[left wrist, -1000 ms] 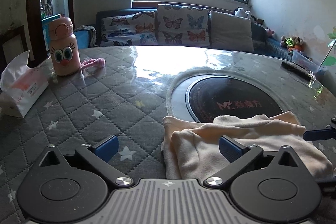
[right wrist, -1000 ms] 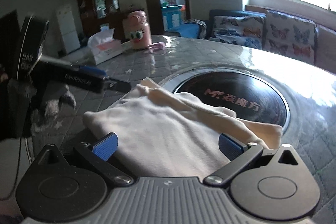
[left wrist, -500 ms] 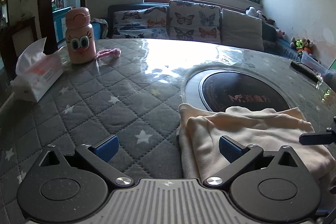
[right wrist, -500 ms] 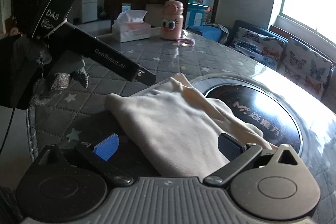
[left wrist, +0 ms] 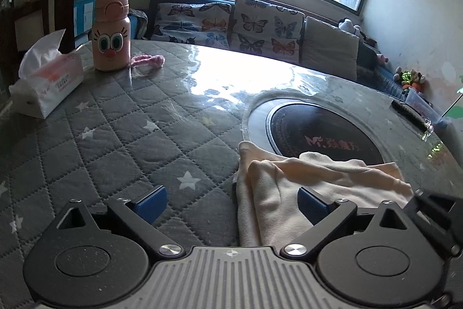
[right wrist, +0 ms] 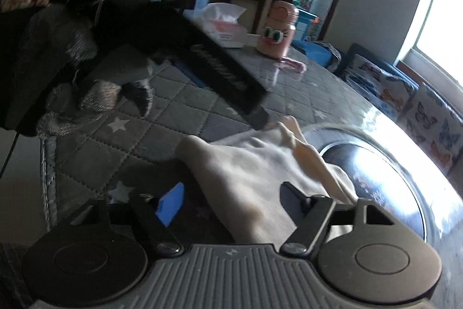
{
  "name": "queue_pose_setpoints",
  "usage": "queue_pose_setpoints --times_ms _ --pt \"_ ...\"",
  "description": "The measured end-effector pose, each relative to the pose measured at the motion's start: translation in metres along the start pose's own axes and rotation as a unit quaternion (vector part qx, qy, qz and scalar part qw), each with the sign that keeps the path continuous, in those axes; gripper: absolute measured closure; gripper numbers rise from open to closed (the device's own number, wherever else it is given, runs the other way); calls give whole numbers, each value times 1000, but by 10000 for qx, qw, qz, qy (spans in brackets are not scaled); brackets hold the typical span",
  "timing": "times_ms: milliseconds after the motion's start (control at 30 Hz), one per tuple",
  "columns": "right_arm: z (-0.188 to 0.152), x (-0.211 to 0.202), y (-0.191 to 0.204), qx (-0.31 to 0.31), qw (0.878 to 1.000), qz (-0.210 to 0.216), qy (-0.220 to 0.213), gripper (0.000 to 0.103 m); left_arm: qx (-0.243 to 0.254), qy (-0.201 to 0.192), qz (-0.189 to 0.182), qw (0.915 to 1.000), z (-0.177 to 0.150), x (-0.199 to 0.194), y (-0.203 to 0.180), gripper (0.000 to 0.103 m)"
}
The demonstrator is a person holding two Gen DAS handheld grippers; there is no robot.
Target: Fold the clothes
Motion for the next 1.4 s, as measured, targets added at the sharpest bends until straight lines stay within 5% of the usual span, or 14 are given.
queue_pose_setpoints --times_ms 233,300,467,733,833,967,1067,1400 --pt "3 14 15 -337 9994 -59 75 61 -543 192 -352 9977 -2 3 4 7" --pt "4 12 11 -233 9997 -54 21 76 -669 246 -436 9965 -3 5 4 7" --pt "7 7 3 39 9999 -40 -125 88 -1026 383 -626 9920 -4 9 5 7" --pt "12 -9 -8 362 9984 -16 -432 90 -1608 691 -984 9796 -4 19 -3 10" --pt "11 -12 -8 425 9980 23 -465 90 -1897 886 -1115 9715 -8 26 -4 24" --pt "9 -13 -10 511 9977 152 -428 89 -2112 977 -1133 9659 -11 30 -1 61" --pt "6 -19 -15 737 9960 329 -383 84 -2151 997 -1100 9652 -13 32 3 77" --pt "-28 -48 -77 1697 9842 -351 -372 75 -2039 891 -1063 9691 -16 30 2 80"
Point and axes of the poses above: each gripper's, at about its wrist camera, not at the fingertips, and x roughly the way its jaws point, y to its left, z to its top, the point moved 6 cm from there along x, roughly the way its jaws point, and after that the axes turned 7 degrees about x, right-handed, at the moved point
